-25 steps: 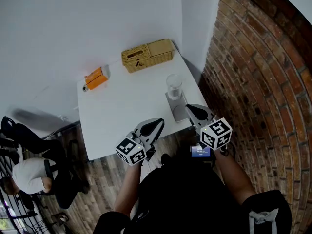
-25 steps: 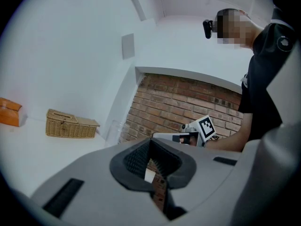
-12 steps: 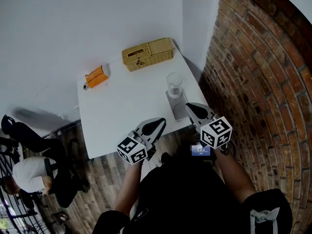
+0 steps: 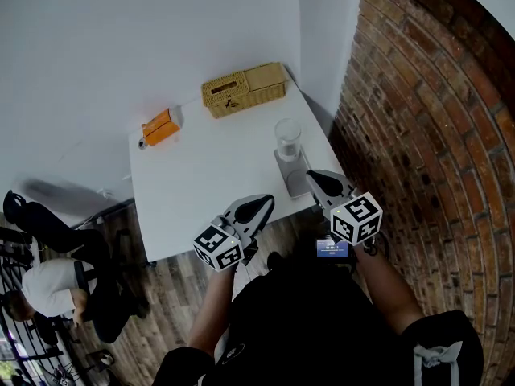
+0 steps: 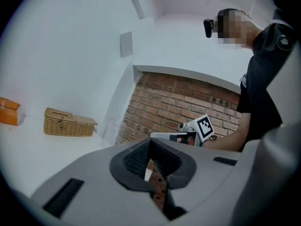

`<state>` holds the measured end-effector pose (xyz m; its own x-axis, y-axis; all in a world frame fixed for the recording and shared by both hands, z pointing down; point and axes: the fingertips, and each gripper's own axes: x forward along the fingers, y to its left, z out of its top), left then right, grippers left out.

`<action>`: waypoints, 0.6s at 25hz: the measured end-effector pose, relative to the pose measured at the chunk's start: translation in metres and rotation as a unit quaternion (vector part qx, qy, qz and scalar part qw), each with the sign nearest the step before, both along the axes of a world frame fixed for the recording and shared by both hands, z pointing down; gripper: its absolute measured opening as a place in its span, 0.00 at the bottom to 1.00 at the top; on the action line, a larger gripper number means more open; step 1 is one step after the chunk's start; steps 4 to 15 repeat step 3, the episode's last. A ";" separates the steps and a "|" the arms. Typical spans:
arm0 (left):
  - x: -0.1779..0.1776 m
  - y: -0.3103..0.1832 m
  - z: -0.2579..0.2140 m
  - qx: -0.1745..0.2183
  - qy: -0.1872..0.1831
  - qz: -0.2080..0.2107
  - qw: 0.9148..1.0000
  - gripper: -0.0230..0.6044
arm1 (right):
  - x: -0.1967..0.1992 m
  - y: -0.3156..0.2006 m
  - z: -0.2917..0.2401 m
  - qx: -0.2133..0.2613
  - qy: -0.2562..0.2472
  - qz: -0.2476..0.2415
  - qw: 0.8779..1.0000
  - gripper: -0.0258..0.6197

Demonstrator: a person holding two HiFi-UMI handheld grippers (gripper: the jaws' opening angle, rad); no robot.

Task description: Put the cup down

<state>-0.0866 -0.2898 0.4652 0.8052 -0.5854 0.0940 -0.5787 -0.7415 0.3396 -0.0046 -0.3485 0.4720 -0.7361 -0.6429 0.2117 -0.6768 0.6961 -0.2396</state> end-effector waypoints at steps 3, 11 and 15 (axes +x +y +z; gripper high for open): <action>0.000 0.001 -0.001 0.000 0.000 0.001 1.000 0.05 | 0.000 0.001 0.000 0.000 0.000 0.000 1.000 0.06; 0.000 0.001 -0.001 0.000 0.000 0.001 1.000 0.05 | 0.000 0.001 0.000 0.000 0.000 0.000 1.000 0.06; 0.000 0.001 -0.001 0.000 0.000 0.001 1.000 0.05 | 0.000 0.001 0.000 0.000 0.000 0.000 1.000 0.06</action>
